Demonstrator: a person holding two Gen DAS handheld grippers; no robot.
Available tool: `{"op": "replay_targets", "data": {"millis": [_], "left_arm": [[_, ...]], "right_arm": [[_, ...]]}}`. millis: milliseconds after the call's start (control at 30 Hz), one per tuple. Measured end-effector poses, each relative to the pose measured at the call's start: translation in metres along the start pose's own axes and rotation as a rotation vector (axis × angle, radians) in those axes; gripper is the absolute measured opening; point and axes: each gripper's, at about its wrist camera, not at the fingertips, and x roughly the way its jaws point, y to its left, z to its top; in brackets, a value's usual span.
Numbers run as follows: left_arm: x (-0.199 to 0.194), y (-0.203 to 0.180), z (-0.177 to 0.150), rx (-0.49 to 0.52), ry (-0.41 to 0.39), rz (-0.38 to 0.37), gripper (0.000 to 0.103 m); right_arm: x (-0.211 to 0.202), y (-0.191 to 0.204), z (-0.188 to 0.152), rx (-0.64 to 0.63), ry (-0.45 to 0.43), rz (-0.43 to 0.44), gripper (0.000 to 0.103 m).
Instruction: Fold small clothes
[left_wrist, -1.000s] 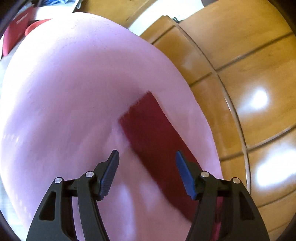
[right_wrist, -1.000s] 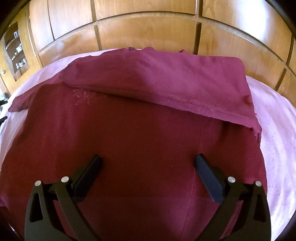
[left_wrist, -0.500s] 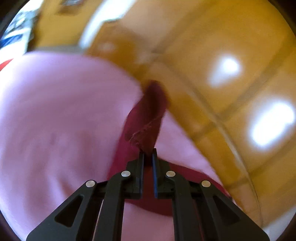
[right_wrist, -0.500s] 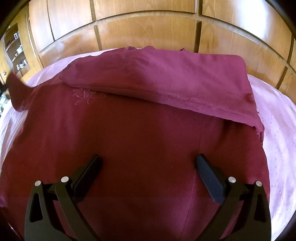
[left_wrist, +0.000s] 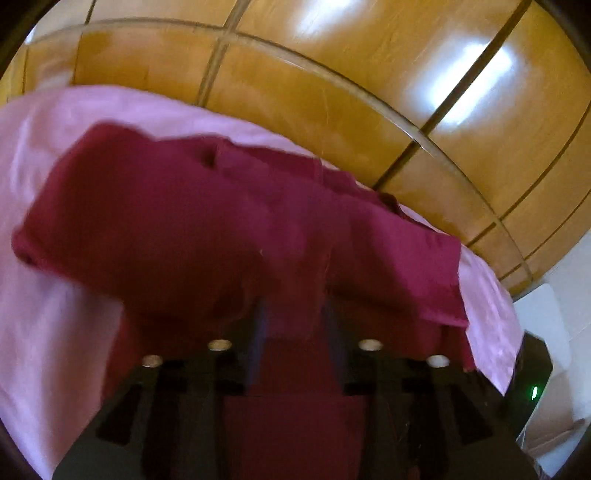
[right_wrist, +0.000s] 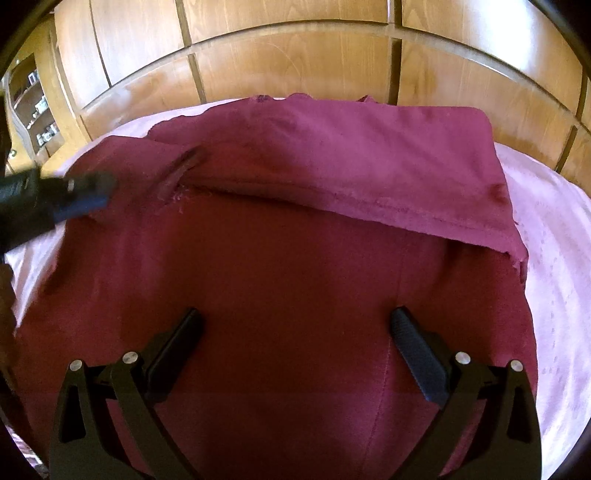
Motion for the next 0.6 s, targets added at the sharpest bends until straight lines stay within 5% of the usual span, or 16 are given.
{"op": "replay_targets", "data": {"millis": [233,367,433,500,533,600], "left_arm": [[-0.033,0.032,-0.031,-0.047,-0.059,0.037,0.049],[-0.030,0.050,-0.050,-0.086,-0.026,0.045,0.049],[-0.024,0.054,-0.052,-0.094,-0.026,0.037,0.049],[-0.022,0.056,-0.051,-0.097,-0.027,0.031,0.049],[-0.021,0.055,-0.051,-0.093,-0.027,0.030,0.049],[-0.019,0.056,-0.053,-0.085,-0.037,0.025,0.049]], "right_arm": [[0.000,0.015,0.049,0.171,0.006,0.323,0.082],[0.028,0.046,0.077,0.191,0.041,0.356,0.076],[0.048,0.067,0.087,0.186,0.090,0.354,0.059],[0.058,0.087,0.095,0.114,0.107,0.287,0.015],[0.058,0.094,0.095,0.088,0.106,0.260,0.006],[0.043,0.092,0.103,0.084,0.054,0.245,0.006]]}}
